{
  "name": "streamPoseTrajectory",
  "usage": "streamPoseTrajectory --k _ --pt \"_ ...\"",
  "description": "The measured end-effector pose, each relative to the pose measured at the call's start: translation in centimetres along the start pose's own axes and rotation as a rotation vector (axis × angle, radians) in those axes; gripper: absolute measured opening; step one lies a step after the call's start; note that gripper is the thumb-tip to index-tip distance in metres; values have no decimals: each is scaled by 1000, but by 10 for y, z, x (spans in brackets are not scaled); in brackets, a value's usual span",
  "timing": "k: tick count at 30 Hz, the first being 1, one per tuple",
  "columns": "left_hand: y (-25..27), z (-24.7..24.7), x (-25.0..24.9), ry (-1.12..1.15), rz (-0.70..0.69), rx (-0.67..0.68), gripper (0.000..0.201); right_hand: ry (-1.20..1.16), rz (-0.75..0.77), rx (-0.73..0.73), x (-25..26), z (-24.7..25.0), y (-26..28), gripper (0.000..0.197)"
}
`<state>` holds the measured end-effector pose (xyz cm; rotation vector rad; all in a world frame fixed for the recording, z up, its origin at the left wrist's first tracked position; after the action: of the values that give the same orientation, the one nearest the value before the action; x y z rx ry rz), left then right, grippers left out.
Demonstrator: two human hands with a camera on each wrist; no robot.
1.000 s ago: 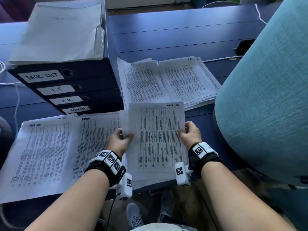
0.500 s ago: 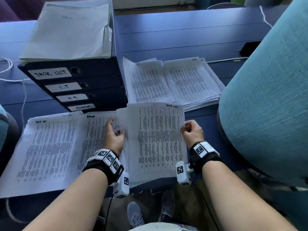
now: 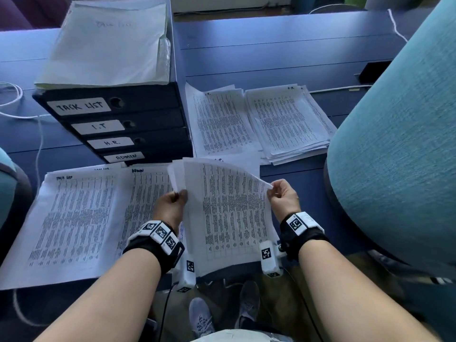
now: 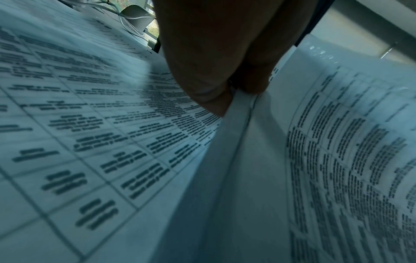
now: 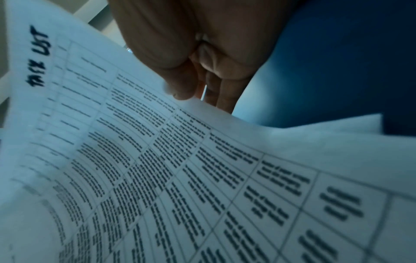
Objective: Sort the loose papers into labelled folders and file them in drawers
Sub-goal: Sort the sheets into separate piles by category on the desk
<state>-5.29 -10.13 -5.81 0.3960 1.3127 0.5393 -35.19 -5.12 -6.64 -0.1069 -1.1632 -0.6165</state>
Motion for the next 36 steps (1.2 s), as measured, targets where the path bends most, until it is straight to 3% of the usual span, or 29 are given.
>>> streamPoseTrajectory --k 8,17,19,22,25,27,29,31,34,36 --pt "2 7 -6 -55 -141 -67 20 -83 28 57 11 -1 1 11" --pt "3 10 -10 110 -163 30 18 -155 42 99 20 0 0 17" --pt "4 11 -13 48 -204 -1 5 -166 30 119 21 -4 1 16" --pt "4 15 -18 -7 -261 -60 29 -182 33 150 24 -10 4 11" --pt "3 21 -17 2 -222 -59 38 -231 32 245 27 -19 9 9" --pt "5 24 -17 59 -220 -24 40 -292 36 312 31 -24 13 22" --pt "7 27 -18 116 -232 3 43 -335 13 395 32 -30 17 56" --pt "9 33 -19 160 -231 8 42 -348 9 450 34 -37 21 66" --pt "14 43 -21 136 -266 -25 43 -394 11 402 43 -44 24 33" --pt "18 49 -22 134 -322 -49 44 -409 13 333 52 -48 26 23"
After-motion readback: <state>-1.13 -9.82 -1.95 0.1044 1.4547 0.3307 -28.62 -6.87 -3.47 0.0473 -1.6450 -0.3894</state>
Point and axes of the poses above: each hand's wrist, its own y-axis away from the middle knuckle, its own z-axis out of the back of the hand, x = y × z, the point moved 5 cm from there along -y, towards the middle knuckle, and after that the axes turned 3 degrees about z, right-handed, at the moved point
